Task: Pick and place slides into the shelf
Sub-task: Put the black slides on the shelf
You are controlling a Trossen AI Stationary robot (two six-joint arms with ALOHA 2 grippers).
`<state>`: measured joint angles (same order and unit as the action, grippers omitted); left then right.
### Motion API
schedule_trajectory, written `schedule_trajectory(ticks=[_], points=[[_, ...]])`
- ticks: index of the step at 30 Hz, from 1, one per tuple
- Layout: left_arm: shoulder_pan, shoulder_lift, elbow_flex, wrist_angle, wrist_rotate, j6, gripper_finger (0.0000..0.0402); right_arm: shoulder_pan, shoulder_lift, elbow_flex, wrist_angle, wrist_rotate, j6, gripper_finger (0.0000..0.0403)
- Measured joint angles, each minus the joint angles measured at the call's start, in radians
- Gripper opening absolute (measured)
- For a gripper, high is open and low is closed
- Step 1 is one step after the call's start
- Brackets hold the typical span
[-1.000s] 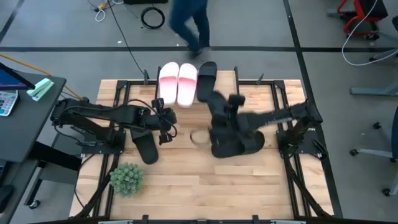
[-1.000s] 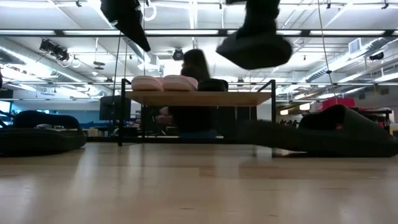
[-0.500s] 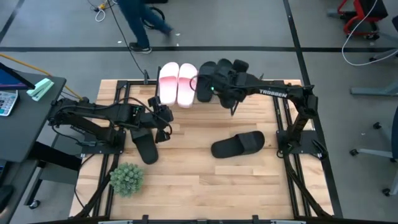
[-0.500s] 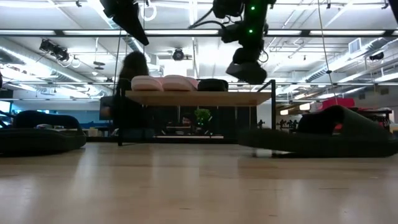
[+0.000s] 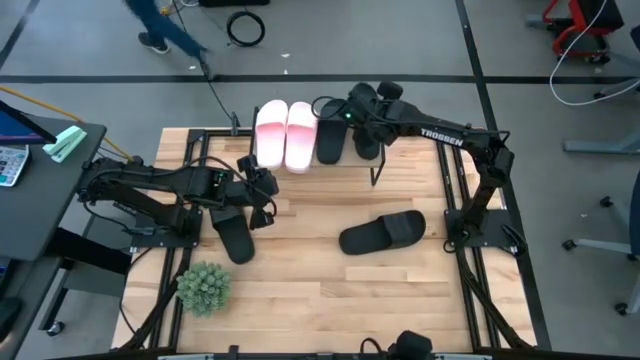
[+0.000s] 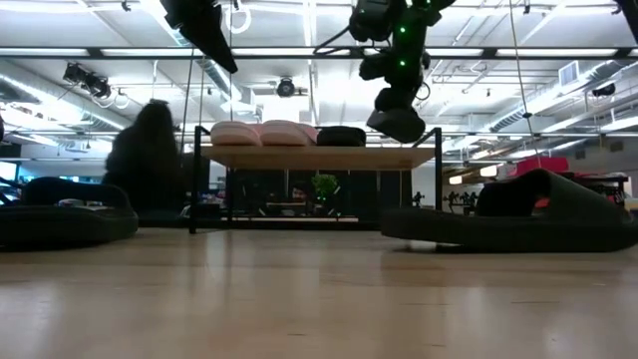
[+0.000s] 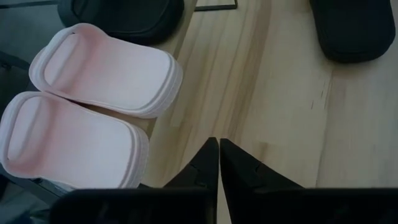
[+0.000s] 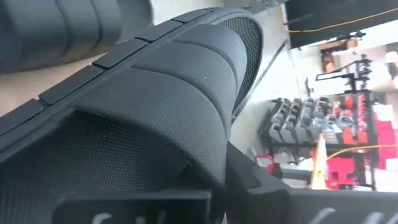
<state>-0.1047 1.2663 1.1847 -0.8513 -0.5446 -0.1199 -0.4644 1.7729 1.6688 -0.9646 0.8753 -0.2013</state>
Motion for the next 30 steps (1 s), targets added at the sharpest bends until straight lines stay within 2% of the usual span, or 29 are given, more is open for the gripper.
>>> schedule_trajectory(ticks=[5, 18, 25, 30], points=[[0.000, 0.000, 0.000, 0.000, 0.000, 0.001, 0.0010, -0.005, 0.000, -0.011, -0.001, -0.084, 0.014, 0.0013], [0.000, 0.000, 0.000, 0.000, 0.000, 0.004, 0.0023, -0.006, 0.000, -0.058, 0.000, -0.078, 0.040, 0.0016], [0.000, 0.000, 0.000, 0.003, 0.000, 0.035, 0.0010, -0.021, 0.000, -0.058, 0.016, -0.143, 0.070, 0.0060], [0.000, 0.001, 0.000, 0.003, 0.000, 0.030, 0.0008, -0.033, 0.000, -0.058, 0.035, -0.152, 0.069, 0.0094]])
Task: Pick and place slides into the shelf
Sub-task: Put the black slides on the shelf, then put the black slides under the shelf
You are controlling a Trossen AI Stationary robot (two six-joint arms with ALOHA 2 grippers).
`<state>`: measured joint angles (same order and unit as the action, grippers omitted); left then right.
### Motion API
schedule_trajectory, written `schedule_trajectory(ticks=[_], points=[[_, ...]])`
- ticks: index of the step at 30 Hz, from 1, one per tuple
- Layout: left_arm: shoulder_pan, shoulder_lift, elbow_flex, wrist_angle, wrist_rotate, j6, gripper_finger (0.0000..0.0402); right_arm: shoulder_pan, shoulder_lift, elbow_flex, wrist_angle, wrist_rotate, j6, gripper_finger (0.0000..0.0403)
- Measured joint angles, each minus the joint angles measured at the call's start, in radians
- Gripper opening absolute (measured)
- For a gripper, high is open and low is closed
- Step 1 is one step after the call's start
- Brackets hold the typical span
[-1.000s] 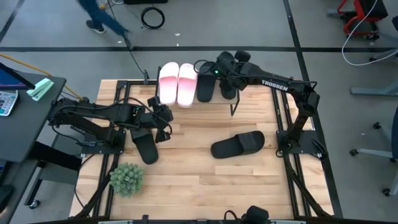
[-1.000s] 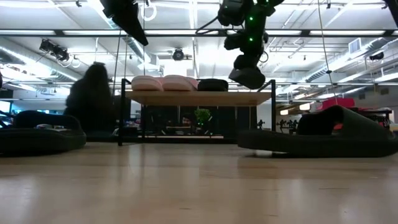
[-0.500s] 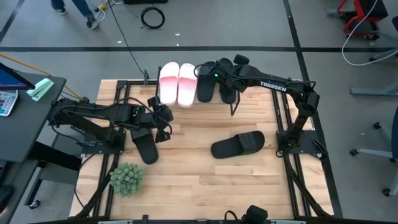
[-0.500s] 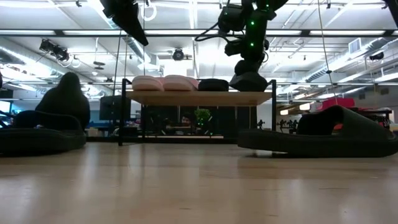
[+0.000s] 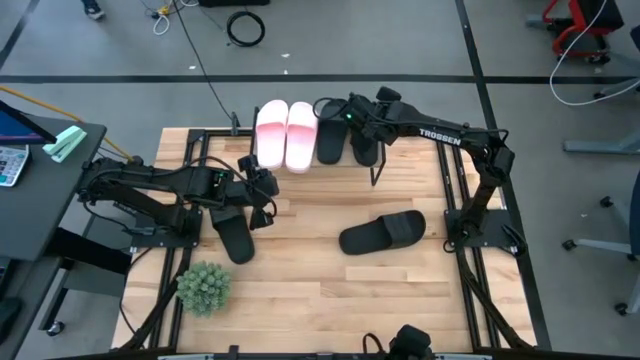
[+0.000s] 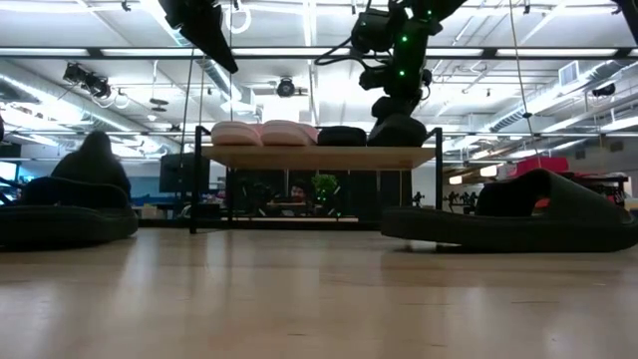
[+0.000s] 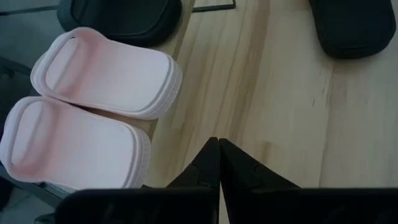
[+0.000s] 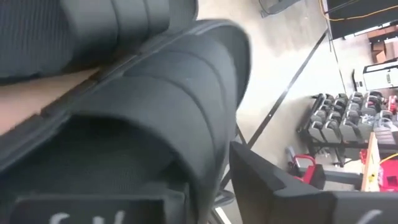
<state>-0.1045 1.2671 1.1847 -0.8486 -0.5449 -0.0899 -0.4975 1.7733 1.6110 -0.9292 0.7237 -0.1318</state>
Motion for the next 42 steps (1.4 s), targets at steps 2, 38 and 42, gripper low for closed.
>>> schedule_trajectory(ticks=[2, 38, 42], points=[[0.000, 0.000, 0.000, 0.000, 0.000, -0.002, 0.0012, -0.004, 0.000, 0.000, 0.011, -0.001, 0.000, 0.0104], [-0.001, 0.000, 0.000, -0.027, 0.000, -0.030, 0.0011, 0.239, 0.001, 0.162, -0.198, 0.079, 0.091, 0.0121], [-0.001, 0.000, 0.000, -0.027, 0.000, -0.030, 0.0021, 0.224, 0.001, 0.305, -0.269, -0.068, 0.146, 0.0121]])
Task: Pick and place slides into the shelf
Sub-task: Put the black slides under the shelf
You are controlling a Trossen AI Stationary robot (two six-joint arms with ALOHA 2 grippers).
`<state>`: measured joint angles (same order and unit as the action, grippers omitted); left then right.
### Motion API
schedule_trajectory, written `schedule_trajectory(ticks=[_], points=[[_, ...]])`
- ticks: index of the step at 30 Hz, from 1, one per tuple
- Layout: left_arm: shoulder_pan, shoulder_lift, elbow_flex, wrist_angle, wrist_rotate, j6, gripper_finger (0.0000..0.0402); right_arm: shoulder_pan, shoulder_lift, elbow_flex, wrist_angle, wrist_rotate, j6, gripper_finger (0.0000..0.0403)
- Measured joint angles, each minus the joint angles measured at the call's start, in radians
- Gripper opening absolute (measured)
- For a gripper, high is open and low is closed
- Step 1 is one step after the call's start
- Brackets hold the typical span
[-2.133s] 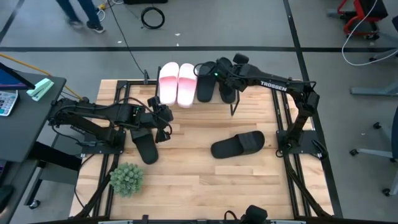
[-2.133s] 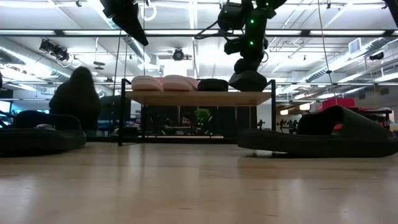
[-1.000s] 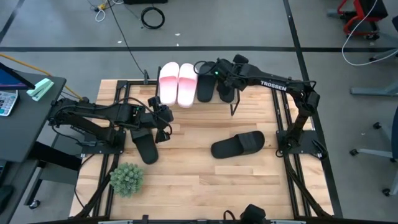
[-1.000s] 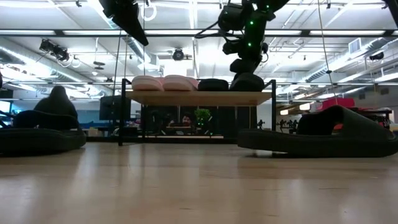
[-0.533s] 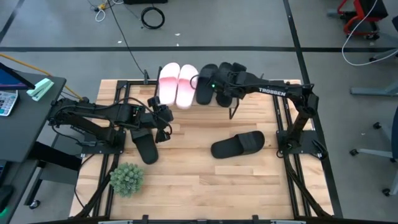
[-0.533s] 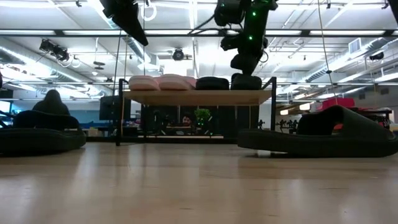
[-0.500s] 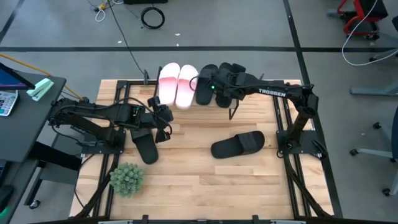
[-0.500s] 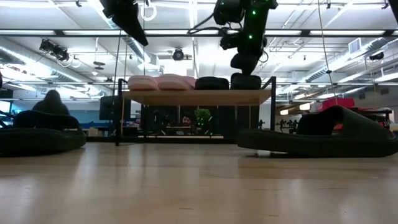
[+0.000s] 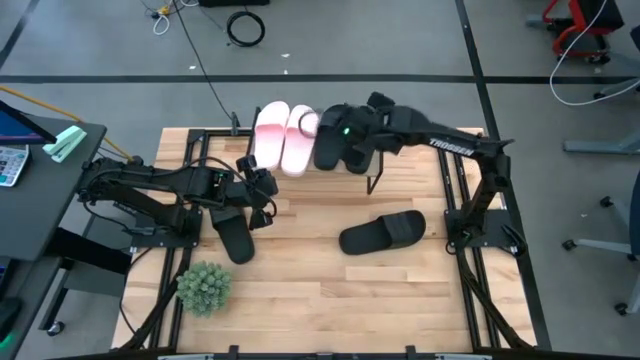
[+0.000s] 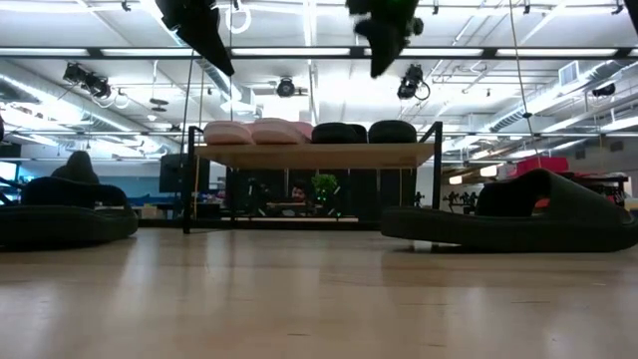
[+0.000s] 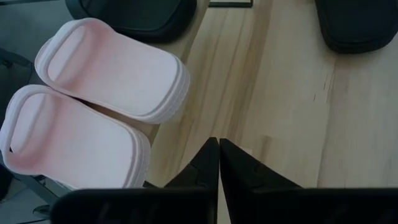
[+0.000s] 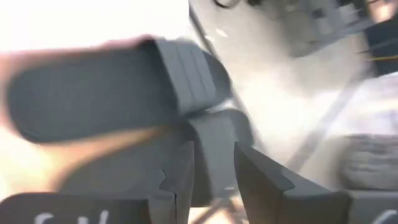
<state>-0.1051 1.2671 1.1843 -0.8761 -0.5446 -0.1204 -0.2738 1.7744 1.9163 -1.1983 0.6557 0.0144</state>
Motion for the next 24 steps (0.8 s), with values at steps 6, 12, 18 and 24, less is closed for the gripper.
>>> schedule_trajectory(ticks=[6, 12, 18, 24], points=[[0.000, 0.000, 0.000, -0.007, 0.000, 0.000, 0.0011, -0.030, -0.002, 0.132, -0.035, -0.146, 0.172, 0.0119], [-0.022, -0.015, 0.000, -0.102, 0.000, -0.030, 0.0007, 0.054, -0.002, 0.094, -0.098, -0.445, 0.264, 0.0095], [-0.101, -0.019, 0.000, -0.249, 0.094, -0.151, 0.0018, 0.290, -0.001, -0.064, -0.092, -0.500, 0.440, 0.0069], [-0.206, -0.019, 0.000, -0.317, 0.100, -0.199, 0.0005, 0.522, 0.000, -0.275, -0.046, -0.407, 0.696, 0.0069]])
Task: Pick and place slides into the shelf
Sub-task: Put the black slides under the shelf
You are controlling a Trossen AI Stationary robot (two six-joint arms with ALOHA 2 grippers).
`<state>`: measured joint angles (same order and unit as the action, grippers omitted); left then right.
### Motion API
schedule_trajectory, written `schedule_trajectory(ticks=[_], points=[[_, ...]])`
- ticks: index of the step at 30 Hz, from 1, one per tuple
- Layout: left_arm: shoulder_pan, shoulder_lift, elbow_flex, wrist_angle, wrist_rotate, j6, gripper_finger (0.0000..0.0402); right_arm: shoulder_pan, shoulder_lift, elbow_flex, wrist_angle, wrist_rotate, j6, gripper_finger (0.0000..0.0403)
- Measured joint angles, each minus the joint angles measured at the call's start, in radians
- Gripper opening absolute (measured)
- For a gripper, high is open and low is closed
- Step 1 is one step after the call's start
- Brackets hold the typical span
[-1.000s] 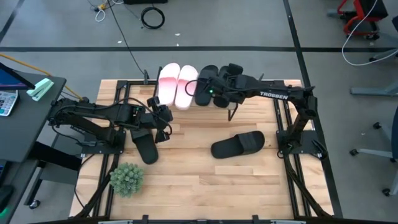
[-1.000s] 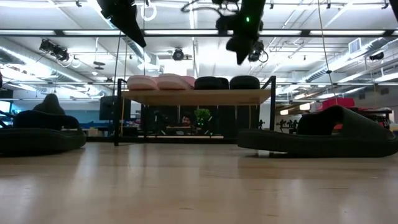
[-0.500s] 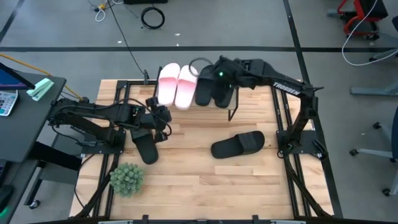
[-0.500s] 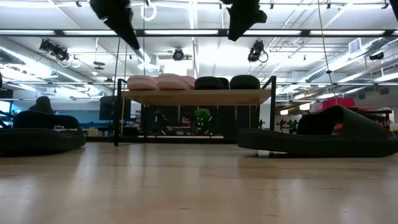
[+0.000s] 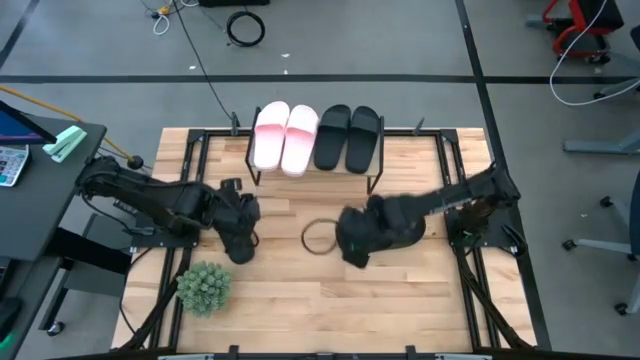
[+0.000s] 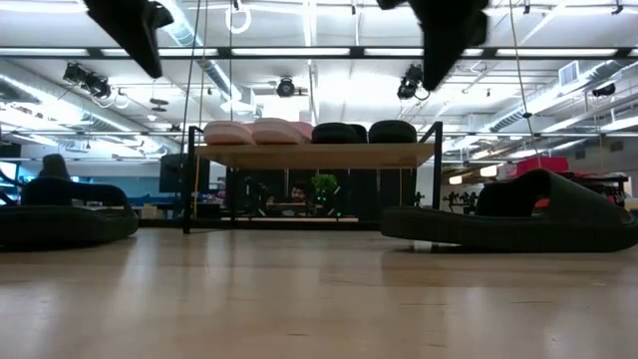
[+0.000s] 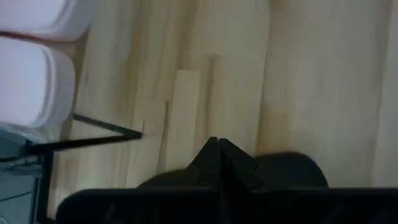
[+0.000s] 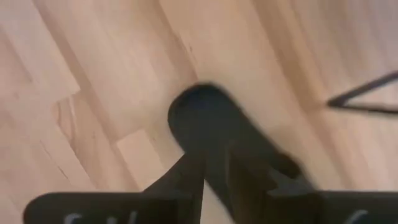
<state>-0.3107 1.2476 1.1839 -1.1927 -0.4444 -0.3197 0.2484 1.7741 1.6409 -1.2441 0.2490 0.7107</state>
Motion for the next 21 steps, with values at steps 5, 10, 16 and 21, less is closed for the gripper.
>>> schedule_trajectory(ticks=[5, 10, 16, 21], points=[[-0.062, 0.003, 0.000, -0.066, 0.019, -0.324, 0.0010, 0.099, 0.000, -0.115, 0.067, 0.032, 0.185, 0.0077], [-0.122, 0.046, 0.000, -0.197, 0.021, -0.555, 0.0029, 0.166, 0.000, -0.170, 0.089, 0.150, 0.230, 0.0078], [-0.089, 0.192, 0.000, -0.358, 0.038, -0.480, 0.0047, 0.178, -0.001, -0.174, 0.090, 0.241, 0.231, 0.0078], [-0.058, 0.315, 0.000, -0.370, 0.042, -0.434, 0.0099, 0.181, -0.001, -0.169, 0.091, 0.240, 0.232, 0.0078]])
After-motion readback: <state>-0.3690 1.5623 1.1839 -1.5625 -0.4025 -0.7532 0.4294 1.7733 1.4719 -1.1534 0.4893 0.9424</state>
